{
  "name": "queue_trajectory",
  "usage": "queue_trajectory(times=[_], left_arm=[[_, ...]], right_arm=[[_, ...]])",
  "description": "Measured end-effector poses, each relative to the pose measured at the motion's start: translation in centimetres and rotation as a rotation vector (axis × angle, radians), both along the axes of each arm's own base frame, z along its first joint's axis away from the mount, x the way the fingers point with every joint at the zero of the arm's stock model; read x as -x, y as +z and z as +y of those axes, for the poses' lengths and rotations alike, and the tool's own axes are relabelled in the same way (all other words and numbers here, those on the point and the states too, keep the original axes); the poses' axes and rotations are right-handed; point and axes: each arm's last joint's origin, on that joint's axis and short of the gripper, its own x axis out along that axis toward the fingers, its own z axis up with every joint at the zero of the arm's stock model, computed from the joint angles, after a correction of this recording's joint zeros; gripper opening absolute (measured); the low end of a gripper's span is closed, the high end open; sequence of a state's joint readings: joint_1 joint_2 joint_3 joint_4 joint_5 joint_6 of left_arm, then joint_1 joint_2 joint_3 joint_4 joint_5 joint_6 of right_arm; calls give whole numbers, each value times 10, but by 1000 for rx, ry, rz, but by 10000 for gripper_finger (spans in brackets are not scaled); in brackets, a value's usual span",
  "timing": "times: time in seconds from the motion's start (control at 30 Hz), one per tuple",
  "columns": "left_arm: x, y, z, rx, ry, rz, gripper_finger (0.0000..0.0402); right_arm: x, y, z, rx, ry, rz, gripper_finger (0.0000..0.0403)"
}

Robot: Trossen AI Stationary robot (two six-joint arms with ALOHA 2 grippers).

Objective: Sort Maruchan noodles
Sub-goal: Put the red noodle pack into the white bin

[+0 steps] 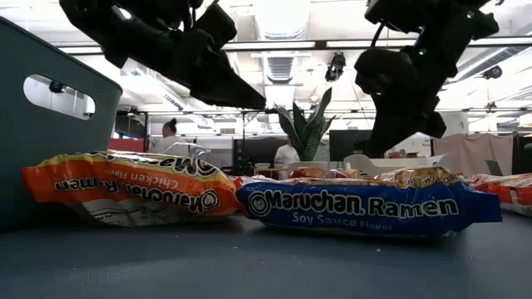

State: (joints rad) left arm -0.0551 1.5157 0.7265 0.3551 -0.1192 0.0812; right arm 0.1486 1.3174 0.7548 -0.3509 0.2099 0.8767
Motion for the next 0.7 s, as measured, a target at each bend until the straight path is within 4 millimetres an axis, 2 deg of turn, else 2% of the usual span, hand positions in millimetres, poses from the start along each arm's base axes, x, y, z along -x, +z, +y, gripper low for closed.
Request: queue_trajectory(times=[0.27,0.57,0.7], left_arm=[[-1,1,0,16,7,-12,166],[-1,1,0,44,20,-13,166],[0,1,0,38,17,-15,166]], right_arm=[[11,-14,-3,1,39,-125,9],[18,-24,-5,-112,-117,-187,10],[17,-24,-5,-164,-159,-187,31]])
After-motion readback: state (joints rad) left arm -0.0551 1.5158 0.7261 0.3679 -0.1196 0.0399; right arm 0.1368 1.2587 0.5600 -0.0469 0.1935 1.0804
